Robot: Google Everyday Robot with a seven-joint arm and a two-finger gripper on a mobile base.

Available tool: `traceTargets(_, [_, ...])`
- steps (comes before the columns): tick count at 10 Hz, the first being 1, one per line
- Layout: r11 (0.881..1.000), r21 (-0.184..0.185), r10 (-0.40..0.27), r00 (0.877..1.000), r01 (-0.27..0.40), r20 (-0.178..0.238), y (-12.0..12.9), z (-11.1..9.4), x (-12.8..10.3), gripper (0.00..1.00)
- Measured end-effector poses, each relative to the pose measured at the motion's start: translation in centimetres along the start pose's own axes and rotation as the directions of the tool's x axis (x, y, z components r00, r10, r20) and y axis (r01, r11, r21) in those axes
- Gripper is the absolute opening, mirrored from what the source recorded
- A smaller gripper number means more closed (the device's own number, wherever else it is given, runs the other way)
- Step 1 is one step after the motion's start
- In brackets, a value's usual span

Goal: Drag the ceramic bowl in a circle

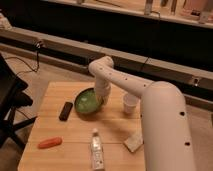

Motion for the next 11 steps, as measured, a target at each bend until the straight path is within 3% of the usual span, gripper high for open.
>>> traceTargets(4, [0.999,-0.029,0.030,0.999,-0.029,0.035,-0.1,1.3,-2.6,0.00])
traceTargets(9, [0.992,-0.063,0.111,0.992,-0.107,0.062,2.3,1.5,-6.0,0.00])
traceTargets(11, [0.988,-0.079,0.136,0.988,-0.130,0.069,2.7,1.3,-6.2,0.00])
